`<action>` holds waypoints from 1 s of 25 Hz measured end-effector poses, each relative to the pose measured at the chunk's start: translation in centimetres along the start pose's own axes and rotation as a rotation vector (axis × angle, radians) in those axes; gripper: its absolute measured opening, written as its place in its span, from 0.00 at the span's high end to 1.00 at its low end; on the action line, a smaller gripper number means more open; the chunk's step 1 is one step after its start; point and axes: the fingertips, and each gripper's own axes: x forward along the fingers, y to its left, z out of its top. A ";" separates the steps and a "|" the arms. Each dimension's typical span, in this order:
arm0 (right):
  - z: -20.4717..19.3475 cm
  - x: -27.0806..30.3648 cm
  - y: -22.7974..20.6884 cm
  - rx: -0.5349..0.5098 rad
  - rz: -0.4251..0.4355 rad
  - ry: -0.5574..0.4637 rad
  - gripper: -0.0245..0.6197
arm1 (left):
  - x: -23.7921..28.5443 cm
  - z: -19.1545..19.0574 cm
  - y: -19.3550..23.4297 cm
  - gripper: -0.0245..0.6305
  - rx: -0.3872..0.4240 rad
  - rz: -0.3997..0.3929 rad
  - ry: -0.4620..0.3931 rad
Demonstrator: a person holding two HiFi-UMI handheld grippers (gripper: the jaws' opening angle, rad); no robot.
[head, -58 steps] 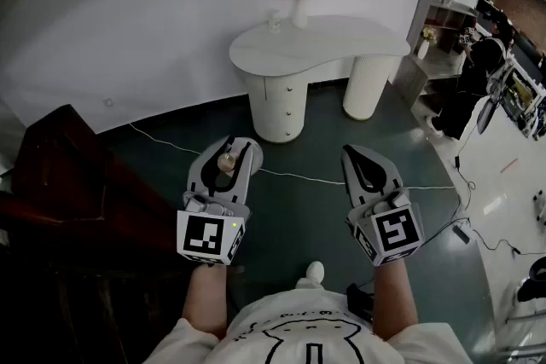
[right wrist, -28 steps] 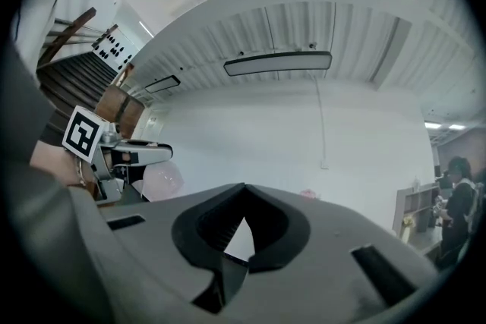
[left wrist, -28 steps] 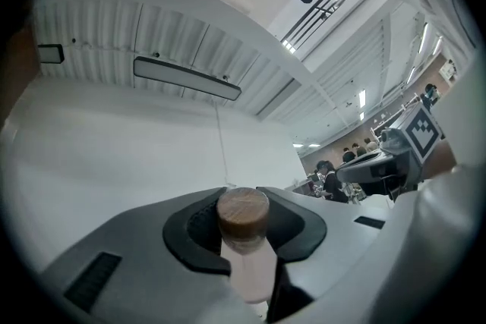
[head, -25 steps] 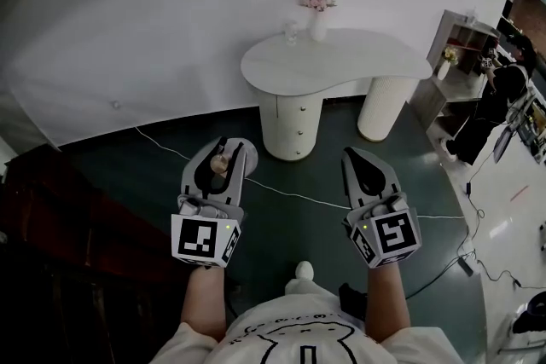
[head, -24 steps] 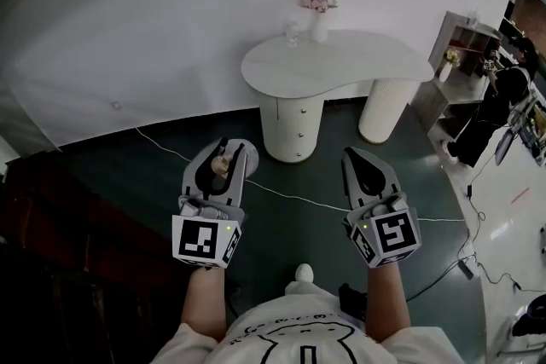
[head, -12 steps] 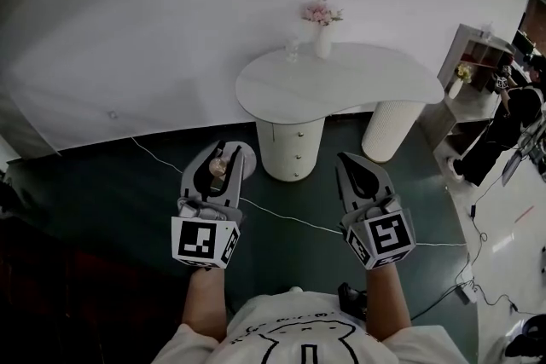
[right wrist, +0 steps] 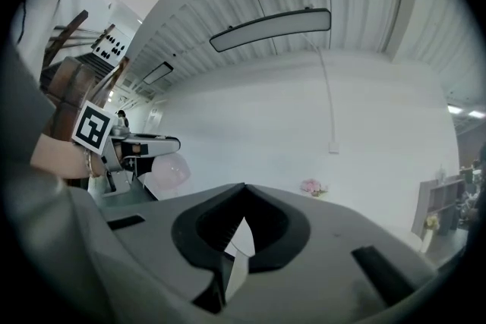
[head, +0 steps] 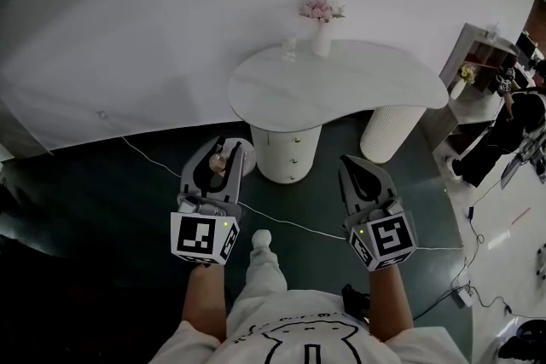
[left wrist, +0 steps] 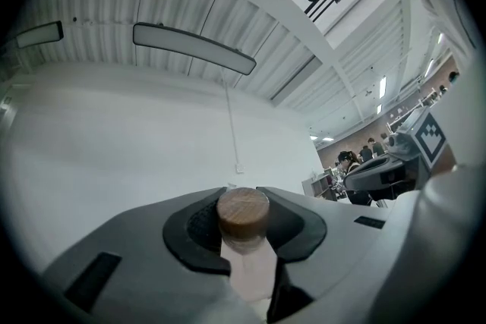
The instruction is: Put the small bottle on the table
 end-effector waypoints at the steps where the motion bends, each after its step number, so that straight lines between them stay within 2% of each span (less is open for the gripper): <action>1: -0.2 0.8 -0.4 0.001 -0.001 0.003 0.98 | 0.8 -0.5 0.5 0.80 -0.002 -0.001 0.001; 8: -1.9 8.0 -2.8 0.021 -0.009 0.015 0.98 | 6.9 -3.8 4.2 0.80 -0.003 -0.026 0.020; 25: -3.5 30.1 -7.7 0.013 -0.050 0.063 0.97 | 24.6 -11.4 17.8 0.80 -0.044 -0.092 0.034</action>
